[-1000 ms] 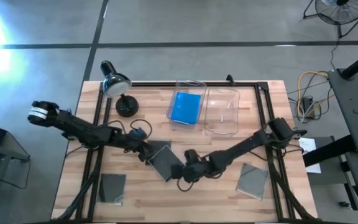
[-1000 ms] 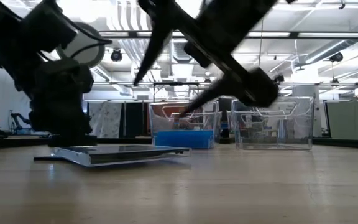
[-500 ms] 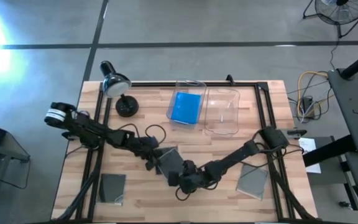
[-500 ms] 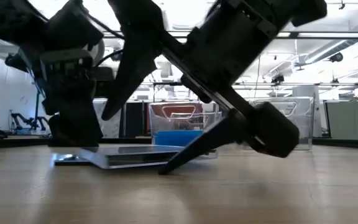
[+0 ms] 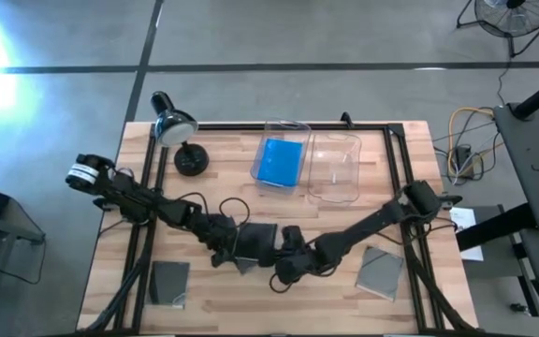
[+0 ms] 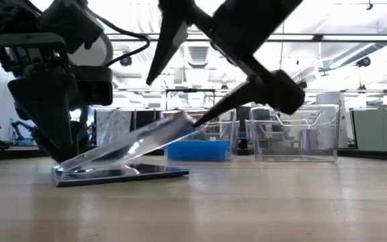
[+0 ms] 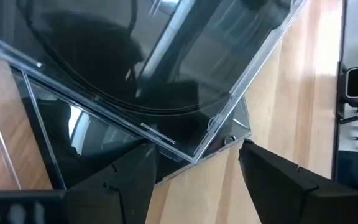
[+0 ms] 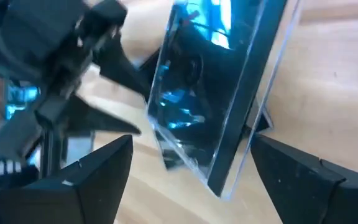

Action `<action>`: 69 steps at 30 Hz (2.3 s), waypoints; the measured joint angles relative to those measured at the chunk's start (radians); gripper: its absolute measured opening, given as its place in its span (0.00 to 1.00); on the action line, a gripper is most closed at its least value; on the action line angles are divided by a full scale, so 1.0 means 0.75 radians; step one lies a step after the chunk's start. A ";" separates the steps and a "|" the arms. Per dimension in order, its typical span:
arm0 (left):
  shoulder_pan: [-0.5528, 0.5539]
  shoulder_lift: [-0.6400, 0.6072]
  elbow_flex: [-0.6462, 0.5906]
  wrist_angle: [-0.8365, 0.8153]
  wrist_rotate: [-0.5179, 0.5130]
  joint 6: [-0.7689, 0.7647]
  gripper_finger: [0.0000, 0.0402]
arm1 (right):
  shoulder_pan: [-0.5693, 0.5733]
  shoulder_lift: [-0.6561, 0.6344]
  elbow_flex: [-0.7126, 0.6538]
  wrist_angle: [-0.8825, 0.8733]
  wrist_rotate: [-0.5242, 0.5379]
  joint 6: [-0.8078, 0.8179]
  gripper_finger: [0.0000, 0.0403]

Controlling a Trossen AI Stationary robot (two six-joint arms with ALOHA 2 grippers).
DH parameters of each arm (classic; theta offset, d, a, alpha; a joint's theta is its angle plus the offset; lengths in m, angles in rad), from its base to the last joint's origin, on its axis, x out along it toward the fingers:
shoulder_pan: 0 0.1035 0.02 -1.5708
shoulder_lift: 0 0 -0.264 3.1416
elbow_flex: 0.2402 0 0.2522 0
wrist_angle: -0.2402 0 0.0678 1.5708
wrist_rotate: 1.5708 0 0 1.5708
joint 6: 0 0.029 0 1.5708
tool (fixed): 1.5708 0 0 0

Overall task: Pick & place jewel cases by type
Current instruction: Put the black CD case into the right transparent bin

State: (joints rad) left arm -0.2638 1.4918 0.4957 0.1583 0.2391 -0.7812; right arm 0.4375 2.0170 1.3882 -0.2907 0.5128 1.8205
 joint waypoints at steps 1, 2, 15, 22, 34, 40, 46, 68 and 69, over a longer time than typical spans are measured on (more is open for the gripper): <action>0.000 0.000 0.000 0.018 0.000 -0.001 0.53 | -0.001 -0.003 -0.004 -0.001 -0.008 -0.030 0.80; 0.000 0.001 0.000 0.038 -0.001 -0.001 0.53 | -0.003 -0.003 -0.006 0.004 -0.013 -0.063 0.79; 0.001 0.007 0.022 0.066 -0.097 0.015 0.53 | -0.064 -0.008 -0.004 0.257 -0.069 -0.334 0.59; -0.003 -0.006 0.012 0.044 -0.102 0.025 0.53 | -0.059 -0.008 -0.005 0.101 -0.154 -0.167 0.38; -0.090 -0.269 0.007 -0.385 0.004 0.044 0.53 | -0.060 -0.184 -0.016 -0.185 -0.126 -0.146 0.09; -0.243 -0.514 0.006 -0.595 -0.083 -0.080 0.53 | -0.086 -0.675 -0.010 -0.908 0.248 -0.121 0.09; -0.223 -0.601 0.006 -0.592 -0.307 -0.113 0.53 | -0.340 -1.079 -0.196 -1.285 0.082 -0.098 0.08; -0.107 -0.572 -0.006 -0.583 -0.415 -0.127 0.53 | -0.381 -1.219 -0.679 -0.560 -0.448 -0.409 0.69; -0.074 -0.558 -0.012 -0.574 -0.394 -0.144 0.53 | -0.312 -1.143 -0.681 -0.480 -0.457 -0.368 0.69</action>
State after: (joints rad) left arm -0.3196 1.0730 0.4867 -0.2726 -0.0561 -0.8892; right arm 0.2034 1.1600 0.8772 -0.6506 0.1700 1.5445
